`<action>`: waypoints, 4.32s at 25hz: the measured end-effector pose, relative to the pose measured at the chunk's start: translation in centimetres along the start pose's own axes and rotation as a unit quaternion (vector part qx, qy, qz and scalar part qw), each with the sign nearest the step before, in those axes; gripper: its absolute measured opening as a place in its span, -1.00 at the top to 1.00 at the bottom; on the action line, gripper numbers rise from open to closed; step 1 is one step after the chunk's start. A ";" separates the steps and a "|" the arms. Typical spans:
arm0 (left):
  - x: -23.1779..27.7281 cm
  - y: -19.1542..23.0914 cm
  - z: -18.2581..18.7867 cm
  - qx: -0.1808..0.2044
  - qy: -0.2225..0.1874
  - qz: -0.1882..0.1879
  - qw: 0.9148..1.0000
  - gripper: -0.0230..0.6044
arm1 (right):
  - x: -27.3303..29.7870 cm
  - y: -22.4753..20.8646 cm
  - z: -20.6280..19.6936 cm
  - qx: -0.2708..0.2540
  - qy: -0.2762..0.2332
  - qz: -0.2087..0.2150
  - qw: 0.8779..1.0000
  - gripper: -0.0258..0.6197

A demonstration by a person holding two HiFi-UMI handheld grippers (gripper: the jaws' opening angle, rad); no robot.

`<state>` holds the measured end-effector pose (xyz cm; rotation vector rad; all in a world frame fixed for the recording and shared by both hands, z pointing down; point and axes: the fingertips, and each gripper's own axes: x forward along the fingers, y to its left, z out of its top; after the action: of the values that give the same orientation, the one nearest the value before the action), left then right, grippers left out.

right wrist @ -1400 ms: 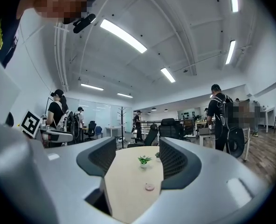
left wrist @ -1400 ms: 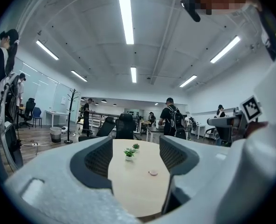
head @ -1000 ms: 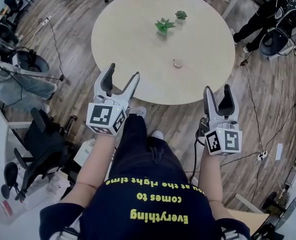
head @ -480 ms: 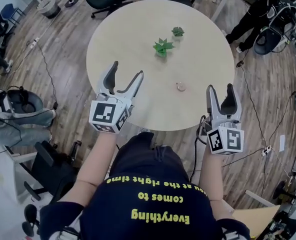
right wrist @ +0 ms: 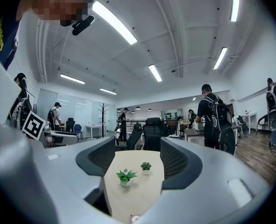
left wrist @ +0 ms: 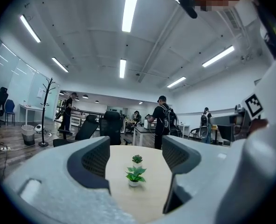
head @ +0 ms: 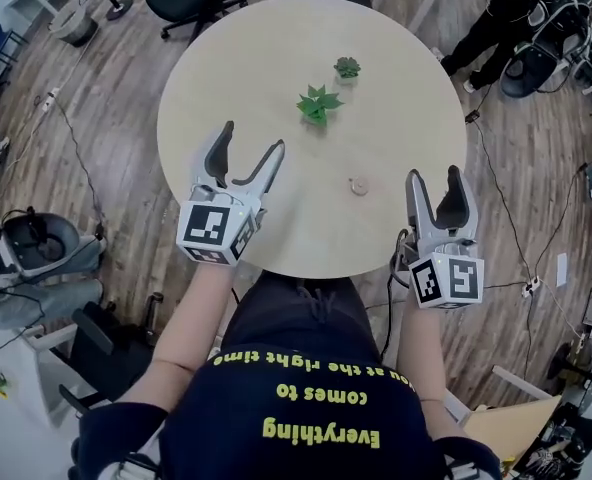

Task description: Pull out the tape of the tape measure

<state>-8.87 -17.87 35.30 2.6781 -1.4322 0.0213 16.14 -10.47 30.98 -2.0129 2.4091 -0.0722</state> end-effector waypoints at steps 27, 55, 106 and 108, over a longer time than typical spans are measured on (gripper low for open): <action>5.3 -3.2 -7.9 -0.047 0.055 0.001 0.997 -0.19 | 4.9 -2.9 -11.3 0.038 0.113 0.098 0.988 0.02; 3.3 -3.7 -13.6 -0.063 0.111 0.003 0.992 -0.14 | 4.2 -0.6 -36.8 -0.188 0.406 0.392 0.803 0.12; -0.6 -18.3 -6.2 0.004 0.096 -0.469 0.878 0.11 | -2.0 10.5 -10.1 -0.110 0.258 0.625 0.728 0.30; -0.8 -18.3 -6.2 0.004 0.098 -0.473 0.876 0.13 | -1.9 10.8 -9.9 -0.110 0.253 0.629 0.727 0.30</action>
<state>6.09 -6.53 39.88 2.9498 0.0272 0.2065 5.60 -6.34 40.43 0.0857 3.6279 -0.3549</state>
